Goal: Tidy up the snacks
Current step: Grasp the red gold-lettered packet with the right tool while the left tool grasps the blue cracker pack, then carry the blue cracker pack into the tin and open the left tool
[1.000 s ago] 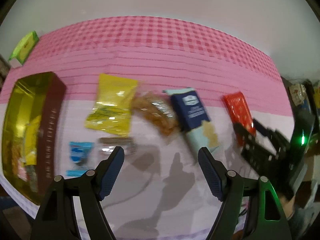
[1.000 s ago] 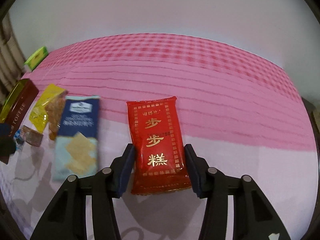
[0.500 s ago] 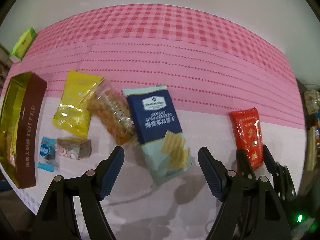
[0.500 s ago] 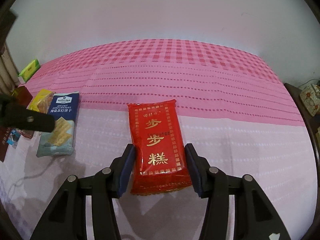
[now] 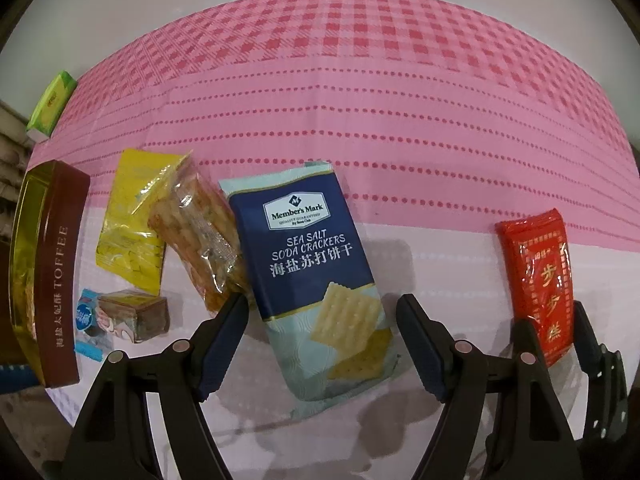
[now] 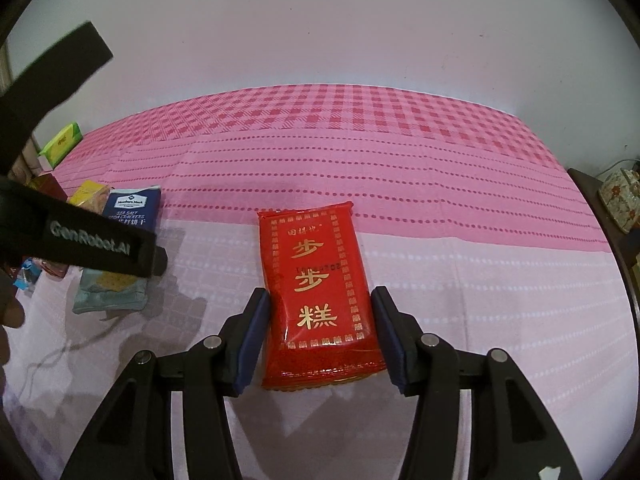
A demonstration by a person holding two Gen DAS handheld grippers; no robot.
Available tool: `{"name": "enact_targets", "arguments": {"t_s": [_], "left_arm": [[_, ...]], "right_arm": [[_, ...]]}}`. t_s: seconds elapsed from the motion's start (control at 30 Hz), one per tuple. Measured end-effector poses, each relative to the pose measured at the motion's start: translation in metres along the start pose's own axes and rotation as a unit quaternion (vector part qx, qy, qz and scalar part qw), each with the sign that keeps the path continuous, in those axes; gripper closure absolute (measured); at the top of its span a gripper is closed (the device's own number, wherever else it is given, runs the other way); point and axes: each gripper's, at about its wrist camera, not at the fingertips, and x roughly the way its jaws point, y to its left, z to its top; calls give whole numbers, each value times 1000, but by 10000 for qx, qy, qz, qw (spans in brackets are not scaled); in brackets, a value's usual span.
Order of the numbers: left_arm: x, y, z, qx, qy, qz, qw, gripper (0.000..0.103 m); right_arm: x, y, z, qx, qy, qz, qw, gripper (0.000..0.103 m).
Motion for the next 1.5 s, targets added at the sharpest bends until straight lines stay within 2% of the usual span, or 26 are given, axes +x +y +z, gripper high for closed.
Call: {"name": "enact_targets", "arguments": {"t_s": [0.1,0.27,0.5,0.77,0.97,1.2,1.43,1.5], "left_arm": [[5,2,-3,-154,49,-74,9998,28],[10,10,-11,-202,16,-167,9997,50],[20,23,-13,-178,37,-236,9996,52],[22,51,-30,191,95,-549,9983,52],[26,78,-47,571,61,-891,9944,52],[27,104,-68,926,41,-1083,9898,52],[21,129,-77,1134,-3,-1296,9851,52],[19,135,-69,1133,6,-1399,9837,52]], "right_arm": [[0,0,0,0,0,-9,10000,52],[0,0,0,-3,1,-16,10000,52],[1,3,0,-15,11,-63,10000,52],[2,8,-1,7,33,-219,9998,51],[1,12,-1,110,131,-371,9992,53],[-5,19,-5,216,228,-500,9983,55],[-9,29,-10,294,299,-556,9976,56],[-10,32,-10,320,324,-578,9973,56]]}}
